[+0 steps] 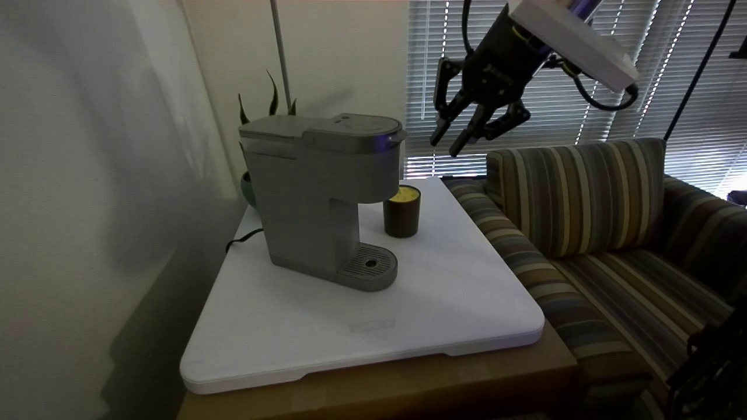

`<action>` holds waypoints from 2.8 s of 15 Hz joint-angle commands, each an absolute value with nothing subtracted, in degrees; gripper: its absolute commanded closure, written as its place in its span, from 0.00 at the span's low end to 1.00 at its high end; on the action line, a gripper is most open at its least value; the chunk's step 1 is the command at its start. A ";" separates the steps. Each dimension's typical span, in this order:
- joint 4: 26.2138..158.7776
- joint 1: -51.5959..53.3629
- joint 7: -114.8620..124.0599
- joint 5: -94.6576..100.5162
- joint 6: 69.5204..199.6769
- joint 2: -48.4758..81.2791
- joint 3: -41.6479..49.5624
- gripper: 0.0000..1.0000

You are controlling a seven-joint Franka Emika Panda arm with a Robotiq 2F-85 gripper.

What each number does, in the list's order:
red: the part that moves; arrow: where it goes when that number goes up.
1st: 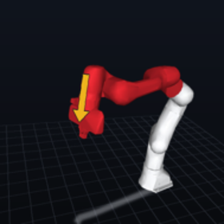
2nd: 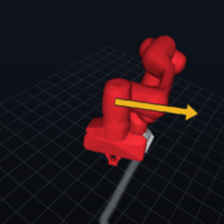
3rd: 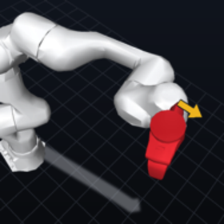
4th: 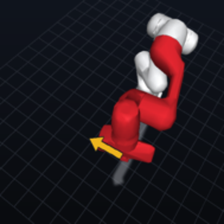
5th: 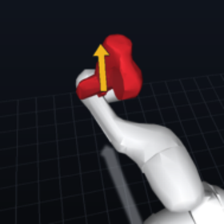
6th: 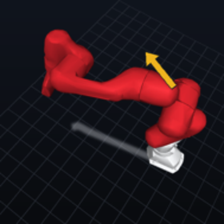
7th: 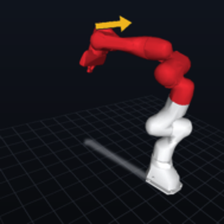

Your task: Open the top compartment of the coffee maker.

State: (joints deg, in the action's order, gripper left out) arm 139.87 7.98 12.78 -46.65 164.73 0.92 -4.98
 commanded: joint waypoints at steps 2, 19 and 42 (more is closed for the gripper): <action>137.60 7.99 10.17 -49.45 166.75 3.43 -5.11 1.00; 130.16 7.14 9.68 -48.80 165.96 10.34 -5.06 1.00; 130.37 7.45 9.63 -50.80 173.01 9.29 -6.05 1.00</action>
State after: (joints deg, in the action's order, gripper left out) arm 130.79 7.84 11.79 -48.45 171.09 9.46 -5.11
